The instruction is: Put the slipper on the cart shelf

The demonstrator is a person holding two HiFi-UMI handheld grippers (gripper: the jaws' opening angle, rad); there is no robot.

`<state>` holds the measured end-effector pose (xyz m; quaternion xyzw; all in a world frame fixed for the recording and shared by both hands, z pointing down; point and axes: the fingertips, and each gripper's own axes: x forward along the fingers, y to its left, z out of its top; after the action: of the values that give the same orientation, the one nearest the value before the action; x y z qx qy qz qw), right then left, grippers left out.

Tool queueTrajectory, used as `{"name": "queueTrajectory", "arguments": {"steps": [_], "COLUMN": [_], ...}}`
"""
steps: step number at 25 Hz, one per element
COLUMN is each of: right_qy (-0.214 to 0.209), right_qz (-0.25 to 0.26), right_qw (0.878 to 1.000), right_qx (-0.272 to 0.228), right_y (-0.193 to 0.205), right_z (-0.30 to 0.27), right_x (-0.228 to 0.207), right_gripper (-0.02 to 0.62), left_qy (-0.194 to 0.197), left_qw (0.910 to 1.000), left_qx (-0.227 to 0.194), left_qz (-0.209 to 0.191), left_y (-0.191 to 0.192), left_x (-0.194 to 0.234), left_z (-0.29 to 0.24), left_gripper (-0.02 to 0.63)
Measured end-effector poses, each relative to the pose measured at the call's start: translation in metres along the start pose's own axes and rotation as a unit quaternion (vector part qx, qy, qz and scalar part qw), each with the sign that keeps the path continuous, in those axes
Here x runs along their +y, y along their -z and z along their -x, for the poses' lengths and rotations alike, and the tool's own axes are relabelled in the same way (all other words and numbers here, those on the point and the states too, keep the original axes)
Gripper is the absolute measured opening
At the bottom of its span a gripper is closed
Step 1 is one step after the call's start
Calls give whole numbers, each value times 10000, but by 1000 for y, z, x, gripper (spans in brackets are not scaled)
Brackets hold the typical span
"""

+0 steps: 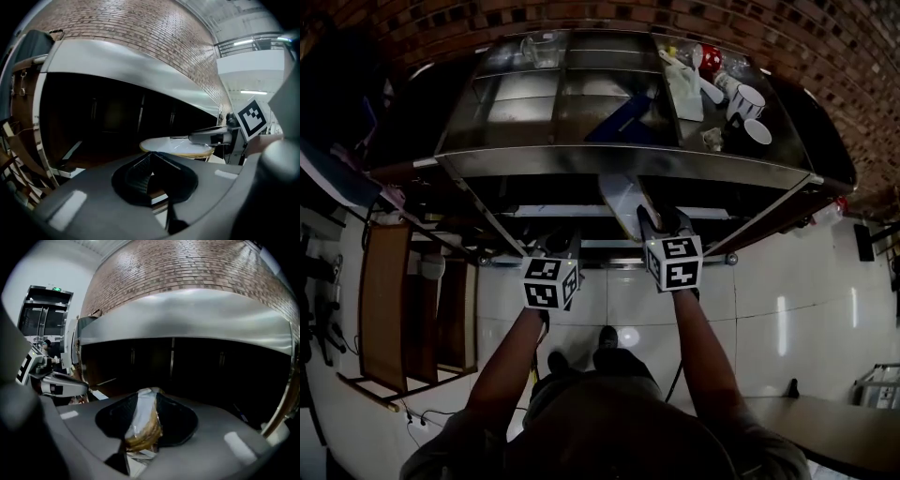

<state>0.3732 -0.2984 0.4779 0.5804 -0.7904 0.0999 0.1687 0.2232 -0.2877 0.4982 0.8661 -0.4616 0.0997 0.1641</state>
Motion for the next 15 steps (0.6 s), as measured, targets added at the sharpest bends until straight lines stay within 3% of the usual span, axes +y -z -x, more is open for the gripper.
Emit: {"name": "queueTrajectory", "arguments": {"steps": [8,15], "right_qy": [466,693], "right_qz": [-387,-627], "right_qw": [9982,9956], "right_qx": [-25,61], "right_y": [17,38], "right_z": [-9,-42], "right_x": [-82,-125], "right_gripper": [121,121], "left_qy": [166,58], "left_qw": [9996,9994], "left_qx": [94,220], "left_qz": [-198,-277], "left_y": [-12,-13], "left_x": [-37,-42], "left_z": [-56,-76], "left_gripper": [8,8]}}
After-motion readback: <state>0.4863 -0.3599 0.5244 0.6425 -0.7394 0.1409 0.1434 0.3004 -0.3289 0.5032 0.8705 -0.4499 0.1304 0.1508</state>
